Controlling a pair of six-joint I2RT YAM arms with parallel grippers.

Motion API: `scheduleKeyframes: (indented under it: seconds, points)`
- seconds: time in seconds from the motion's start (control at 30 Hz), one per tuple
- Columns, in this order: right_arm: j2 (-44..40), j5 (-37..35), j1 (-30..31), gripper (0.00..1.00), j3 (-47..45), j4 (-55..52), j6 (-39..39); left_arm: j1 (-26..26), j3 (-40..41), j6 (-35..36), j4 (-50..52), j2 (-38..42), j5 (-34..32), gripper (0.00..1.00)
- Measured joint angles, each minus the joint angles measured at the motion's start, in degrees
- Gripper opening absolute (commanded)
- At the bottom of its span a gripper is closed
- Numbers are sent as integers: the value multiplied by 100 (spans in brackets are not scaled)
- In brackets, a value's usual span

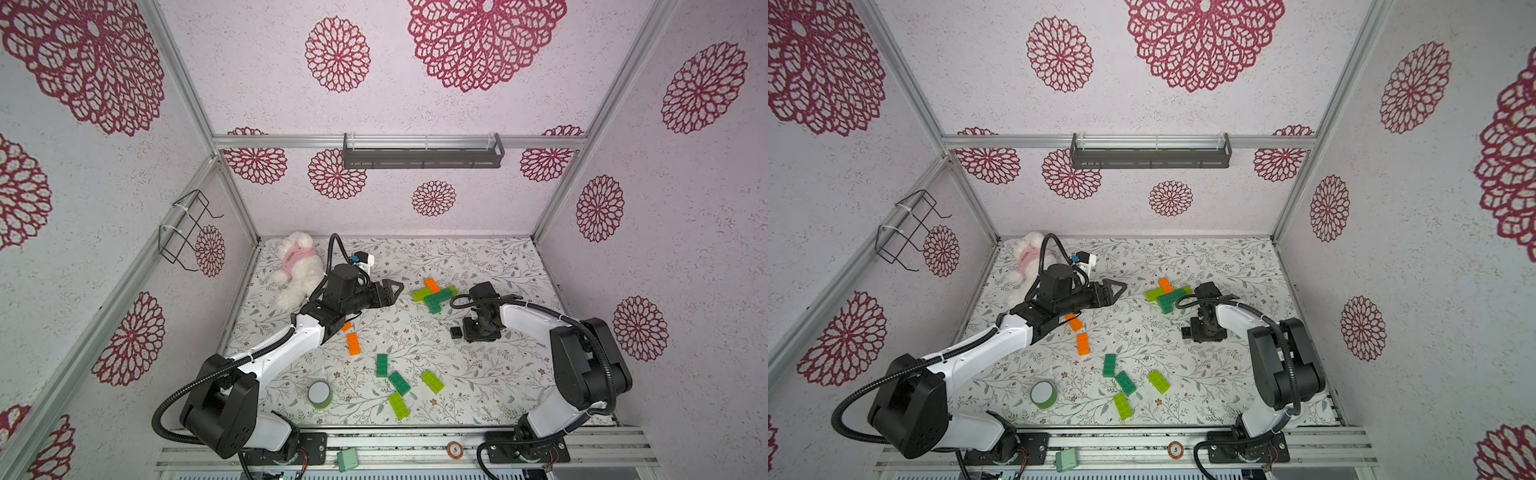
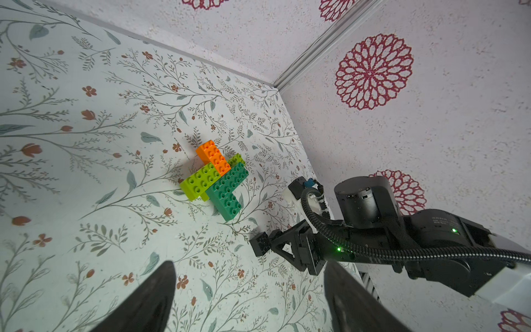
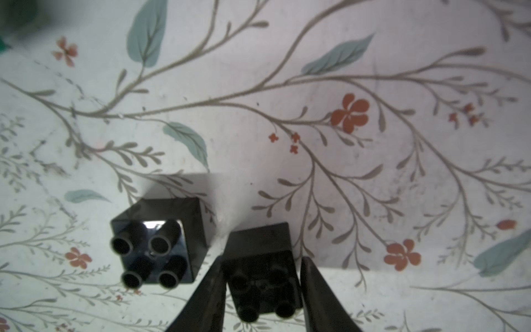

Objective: Assemble a small pinwheel with lego
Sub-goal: Pick up the lego brick from the center of the board, then assemble the lego brick with the lego brick.

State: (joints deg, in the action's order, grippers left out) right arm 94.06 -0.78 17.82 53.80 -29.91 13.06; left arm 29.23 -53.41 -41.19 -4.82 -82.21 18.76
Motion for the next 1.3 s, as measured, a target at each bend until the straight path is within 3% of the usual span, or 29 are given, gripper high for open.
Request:
scheduleKeyframes:
  seconds: [0.4,0.7,0.83,1.1,1.13,1.17,1.3]
  points:
    - [0,-101,37,37,20,20,-55,-122,87,-87,-39,-2,129,83]
    - [-4,-208,74,19,48,-33,-52,-289,136,-101,-39,26,166,82]
    - [-72,-232,90,17,216,-247,-48,-387,240,-87,31,195,173,83]
    - [-229,-92,343,17,1685,-719,-225,-483,313,212,516,1117,162,84]
    - [-125,-50,409,17,1934,-754,-304,-483,332,271,579,1231,146,87]
    - [46,11,490,17,2249,-758,-391,-483,358,339,662,1368,122,98]
    - [1045,236,734,17,3397,-850,-767,-483,551,566,874,1821,-37,97]
